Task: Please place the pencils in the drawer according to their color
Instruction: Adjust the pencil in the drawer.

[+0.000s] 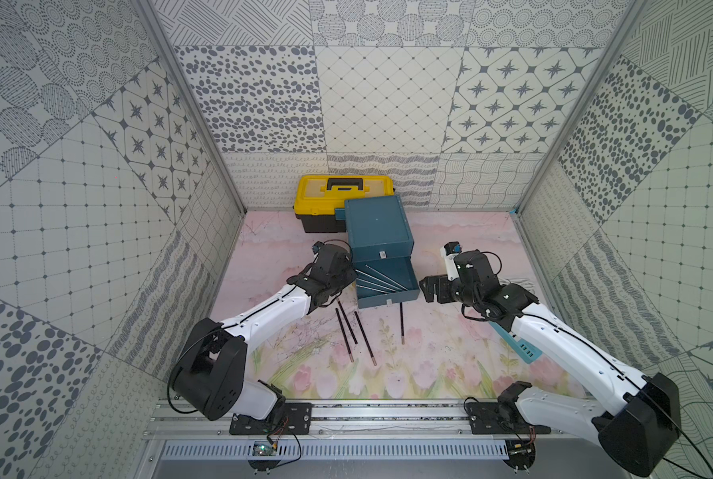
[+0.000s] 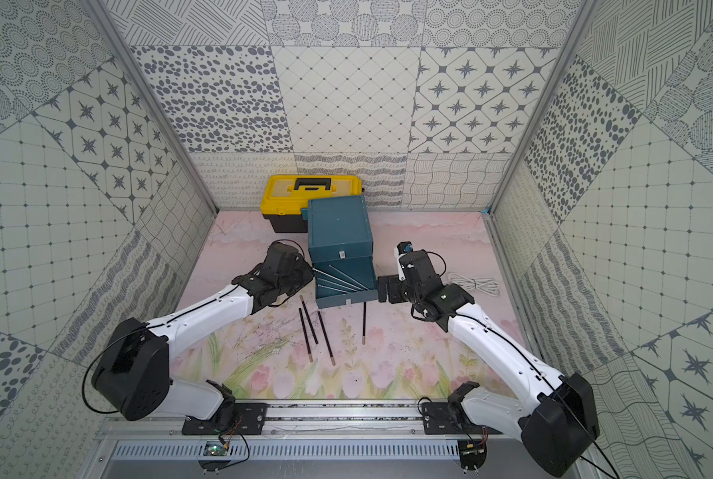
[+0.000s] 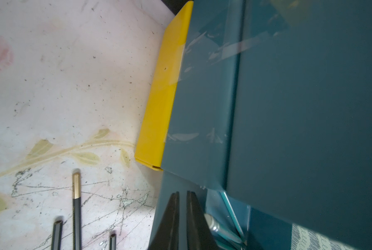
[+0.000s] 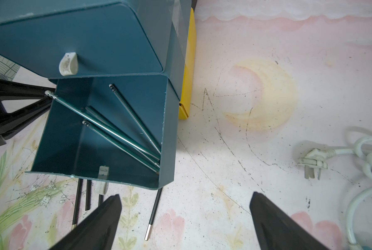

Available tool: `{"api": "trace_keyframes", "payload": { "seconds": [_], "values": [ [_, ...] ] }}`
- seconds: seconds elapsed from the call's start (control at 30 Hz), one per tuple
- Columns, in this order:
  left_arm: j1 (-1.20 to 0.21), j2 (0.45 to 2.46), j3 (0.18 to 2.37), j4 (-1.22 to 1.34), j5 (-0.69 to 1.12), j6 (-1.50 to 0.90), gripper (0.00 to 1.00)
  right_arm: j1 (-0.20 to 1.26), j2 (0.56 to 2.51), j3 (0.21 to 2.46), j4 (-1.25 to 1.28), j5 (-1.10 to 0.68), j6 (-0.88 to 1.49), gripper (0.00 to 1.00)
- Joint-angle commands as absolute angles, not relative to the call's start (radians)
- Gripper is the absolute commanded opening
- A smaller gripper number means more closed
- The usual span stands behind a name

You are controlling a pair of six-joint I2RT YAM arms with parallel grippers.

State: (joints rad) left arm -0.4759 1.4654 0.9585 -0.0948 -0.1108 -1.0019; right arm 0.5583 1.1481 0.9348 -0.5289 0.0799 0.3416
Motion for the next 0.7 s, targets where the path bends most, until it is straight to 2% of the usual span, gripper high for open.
{"api": "trace_keyframes", "payload": {
  "seconds": [0.0, 0.5, 0.67],
  "values": [
    [-0.471, 1.465, 0.990, -0.073, -0.132, -0.960, 0.13, 0.553, 1.149, 0.950, -0.490, 0.093, 0.345, 0.99],
    [-0.471, 1.490, 1.028, -0.063, -0.100, -0.939, 0.12, 0.552, 1.151, 0.949, -0.489, 0.092, 0.344, 0.99],
    [-0.471, 1.467, 1.025, -0.072, -0.117, -0.937, 0.15, 0.553, 1.151, 0.948, -0.486, 0.089, 0.344, 0.99]
  ]
}}
